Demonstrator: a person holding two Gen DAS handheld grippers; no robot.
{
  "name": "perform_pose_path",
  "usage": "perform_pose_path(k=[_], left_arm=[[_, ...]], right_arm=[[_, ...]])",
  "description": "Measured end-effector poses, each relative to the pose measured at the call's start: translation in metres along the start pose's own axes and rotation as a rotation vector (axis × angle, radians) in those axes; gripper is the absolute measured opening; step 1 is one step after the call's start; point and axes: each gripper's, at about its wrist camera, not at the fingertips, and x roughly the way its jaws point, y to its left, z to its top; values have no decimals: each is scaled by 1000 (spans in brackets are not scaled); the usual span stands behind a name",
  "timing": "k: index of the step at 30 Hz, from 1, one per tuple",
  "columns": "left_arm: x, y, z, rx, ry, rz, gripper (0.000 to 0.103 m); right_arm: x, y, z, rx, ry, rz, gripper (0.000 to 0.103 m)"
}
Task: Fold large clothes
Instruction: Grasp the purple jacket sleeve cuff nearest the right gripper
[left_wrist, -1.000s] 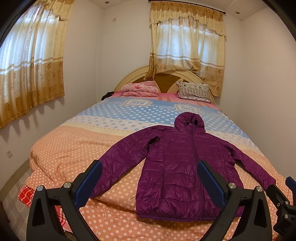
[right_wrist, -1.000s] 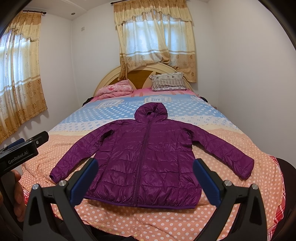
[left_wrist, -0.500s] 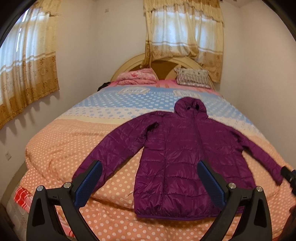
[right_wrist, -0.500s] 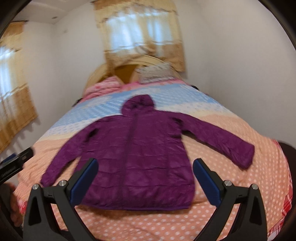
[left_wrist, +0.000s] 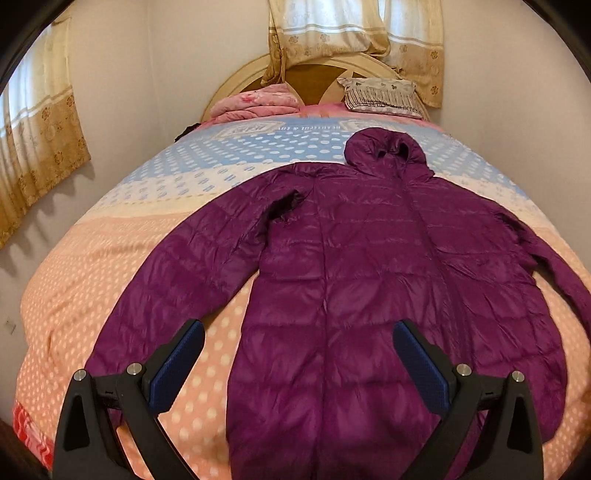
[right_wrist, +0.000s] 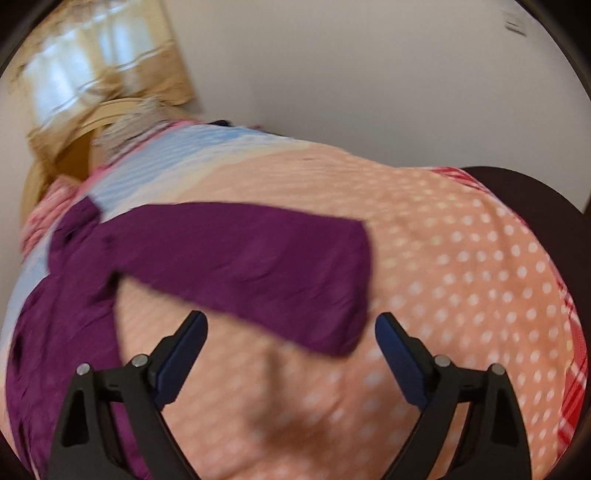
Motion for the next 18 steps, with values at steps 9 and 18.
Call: perform_pose_path(k=[9,18], left_arm=[[66,-3,27,50,20,109,102],[95,42,43,-24,32,185,102]], right_arm=[[51,6,12,-84,80,-52,50],[38,20,38,-166,19,-2,15]])
